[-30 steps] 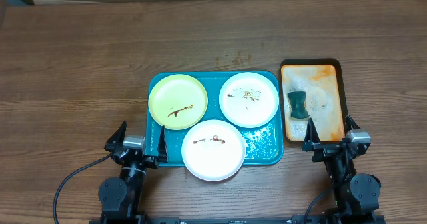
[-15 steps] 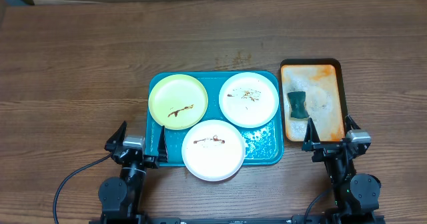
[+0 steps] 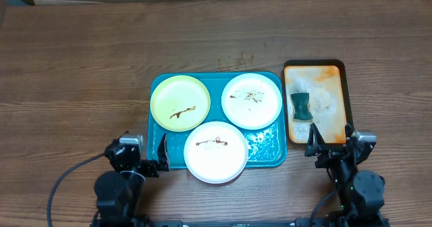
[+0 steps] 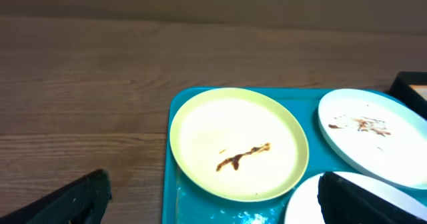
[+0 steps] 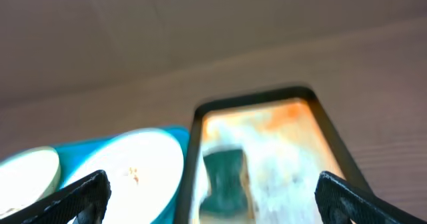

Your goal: Clean dirty plates on tray and stack at the side

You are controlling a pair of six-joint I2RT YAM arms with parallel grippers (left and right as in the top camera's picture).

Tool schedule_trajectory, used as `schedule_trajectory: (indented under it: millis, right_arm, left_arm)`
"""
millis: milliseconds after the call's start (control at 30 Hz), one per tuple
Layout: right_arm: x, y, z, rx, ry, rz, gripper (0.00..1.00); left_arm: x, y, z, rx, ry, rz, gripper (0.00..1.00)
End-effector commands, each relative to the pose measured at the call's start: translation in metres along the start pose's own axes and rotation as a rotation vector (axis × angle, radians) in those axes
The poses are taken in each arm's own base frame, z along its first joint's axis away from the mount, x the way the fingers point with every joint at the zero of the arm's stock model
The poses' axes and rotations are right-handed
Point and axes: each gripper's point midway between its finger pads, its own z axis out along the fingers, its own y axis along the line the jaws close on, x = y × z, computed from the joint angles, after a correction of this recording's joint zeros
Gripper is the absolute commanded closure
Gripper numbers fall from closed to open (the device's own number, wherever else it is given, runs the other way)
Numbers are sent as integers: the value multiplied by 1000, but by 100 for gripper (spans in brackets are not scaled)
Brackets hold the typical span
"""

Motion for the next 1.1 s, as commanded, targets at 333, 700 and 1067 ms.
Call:
schedule_trajectory:
  millis: [333,700,1067]
  right_arm:
    - [-48,22,-20,32,290,58,0]
    - [-44,34,16,71,625,73,0]
    - [-48,42,27,60,692,85,0]
  left_arm:
    - [-40,-19,-19,43,413,-115,0]
    - [-1,-45,-13,163,775,-222,0]
    - [26,-75,-3,262,924,-150,0]
